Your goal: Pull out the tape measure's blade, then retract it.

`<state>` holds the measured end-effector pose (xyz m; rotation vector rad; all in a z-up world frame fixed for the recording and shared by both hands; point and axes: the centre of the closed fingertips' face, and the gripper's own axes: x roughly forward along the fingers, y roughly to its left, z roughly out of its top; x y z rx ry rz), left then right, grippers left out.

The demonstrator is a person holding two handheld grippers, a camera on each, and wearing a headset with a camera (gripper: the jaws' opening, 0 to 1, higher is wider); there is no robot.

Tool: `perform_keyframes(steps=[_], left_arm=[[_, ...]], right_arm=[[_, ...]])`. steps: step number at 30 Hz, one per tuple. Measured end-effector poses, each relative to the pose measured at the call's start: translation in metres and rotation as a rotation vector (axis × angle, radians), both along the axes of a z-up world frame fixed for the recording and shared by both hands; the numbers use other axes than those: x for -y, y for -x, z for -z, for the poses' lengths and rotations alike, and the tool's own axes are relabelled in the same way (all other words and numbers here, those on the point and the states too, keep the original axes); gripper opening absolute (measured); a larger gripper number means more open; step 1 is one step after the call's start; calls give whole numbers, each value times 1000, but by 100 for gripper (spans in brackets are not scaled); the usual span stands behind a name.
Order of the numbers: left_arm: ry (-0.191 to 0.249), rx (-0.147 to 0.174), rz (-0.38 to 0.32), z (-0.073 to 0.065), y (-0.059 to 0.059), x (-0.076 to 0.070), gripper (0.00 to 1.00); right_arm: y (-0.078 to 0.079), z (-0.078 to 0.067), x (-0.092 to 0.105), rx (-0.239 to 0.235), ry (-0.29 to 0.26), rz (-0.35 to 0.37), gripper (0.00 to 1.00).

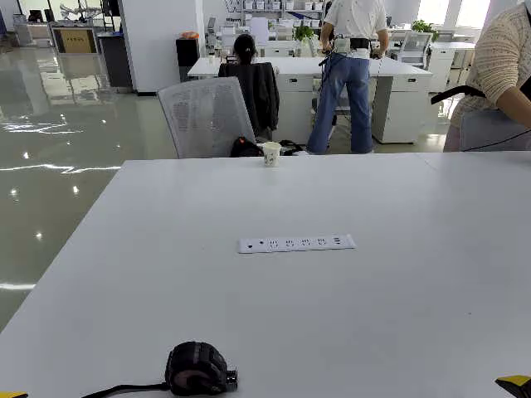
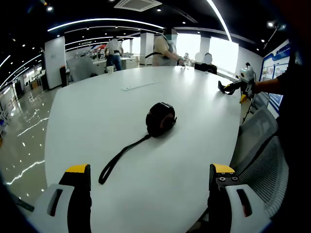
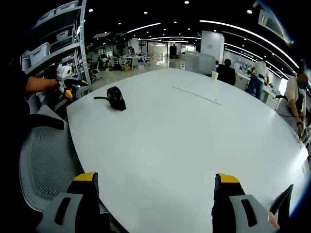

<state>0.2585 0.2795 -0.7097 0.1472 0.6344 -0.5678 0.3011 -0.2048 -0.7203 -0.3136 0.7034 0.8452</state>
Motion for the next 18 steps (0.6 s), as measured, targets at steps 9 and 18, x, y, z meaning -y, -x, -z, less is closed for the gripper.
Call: perform_keyframes(steps=[9,18], left_arm=[[0,3,1,0,-3,0,99],[0,-7,0,3,0,-1,99]], right_arm=[[0,0,3,-2,5,-1,99],[-1,4,2,-2,10,-4,99]])
